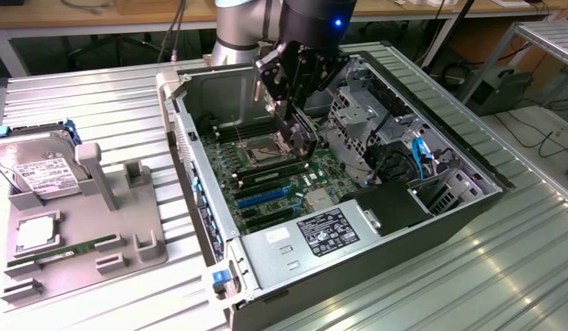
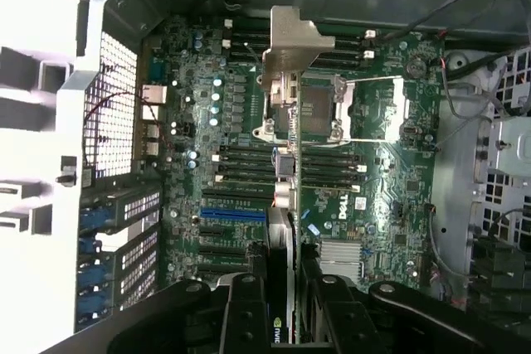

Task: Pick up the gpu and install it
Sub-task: 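Insert the gpu into the slot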

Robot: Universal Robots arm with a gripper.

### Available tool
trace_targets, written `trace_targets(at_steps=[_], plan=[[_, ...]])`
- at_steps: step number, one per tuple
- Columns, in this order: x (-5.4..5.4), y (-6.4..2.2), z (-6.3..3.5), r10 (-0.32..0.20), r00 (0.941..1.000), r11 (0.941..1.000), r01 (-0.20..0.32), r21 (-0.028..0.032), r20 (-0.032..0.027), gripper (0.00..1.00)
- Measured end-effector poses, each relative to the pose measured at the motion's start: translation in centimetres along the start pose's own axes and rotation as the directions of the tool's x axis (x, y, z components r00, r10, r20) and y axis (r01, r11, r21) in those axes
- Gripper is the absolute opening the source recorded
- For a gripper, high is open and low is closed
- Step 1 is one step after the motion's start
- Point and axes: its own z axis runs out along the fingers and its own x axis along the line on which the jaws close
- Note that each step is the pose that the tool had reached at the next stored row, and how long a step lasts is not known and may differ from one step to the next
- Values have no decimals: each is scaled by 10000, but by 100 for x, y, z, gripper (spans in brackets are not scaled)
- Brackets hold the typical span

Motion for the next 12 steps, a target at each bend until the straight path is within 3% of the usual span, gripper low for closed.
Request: trace_targets(at_steps=[3, 8, 12], plan=[[0, 0, 1, -697, 9976, 9976, 697, 6, -24, 26], [0, 0, 5, -1676, 9858, 9859, 1676, 11, -59, 26], [0, 0, 9, -2468, 9690, 9691, 2468, 12, -88, 26]])
